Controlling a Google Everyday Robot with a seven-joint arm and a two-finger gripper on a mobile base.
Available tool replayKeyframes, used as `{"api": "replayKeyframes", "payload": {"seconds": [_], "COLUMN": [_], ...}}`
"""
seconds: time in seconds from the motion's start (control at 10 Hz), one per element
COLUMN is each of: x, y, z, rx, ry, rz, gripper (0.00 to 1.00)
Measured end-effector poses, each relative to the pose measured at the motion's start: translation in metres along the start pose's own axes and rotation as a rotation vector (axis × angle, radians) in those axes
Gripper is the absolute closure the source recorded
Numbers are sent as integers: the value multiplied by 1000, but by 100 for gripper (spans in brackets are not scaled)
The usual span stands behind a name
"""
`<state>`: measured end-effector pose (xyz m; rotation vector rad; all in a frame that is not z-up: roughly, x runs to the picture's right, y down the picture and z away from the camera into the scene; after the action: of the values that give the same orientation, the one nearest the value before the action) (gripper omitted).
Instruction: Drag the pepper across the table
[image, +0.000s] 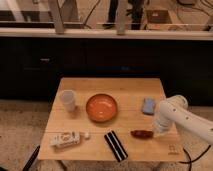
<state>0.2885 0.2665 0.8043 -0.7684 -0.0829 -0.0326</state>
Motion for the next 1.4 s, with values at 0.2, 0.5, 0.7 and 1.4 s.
{"api": "replayKeyframes", "payload": {"seconds": [0.2,0.5,0.7,1.4], "x": [0,-11,-14,-31], "y": [9,7,-4,-1], "z": [4,5,5,11], "rx": [-10,-6,-10,-25], "ry": [0,-12,-12,-6], "rz": [14,23,25,24], "gripper": [100,100,100,100]}}
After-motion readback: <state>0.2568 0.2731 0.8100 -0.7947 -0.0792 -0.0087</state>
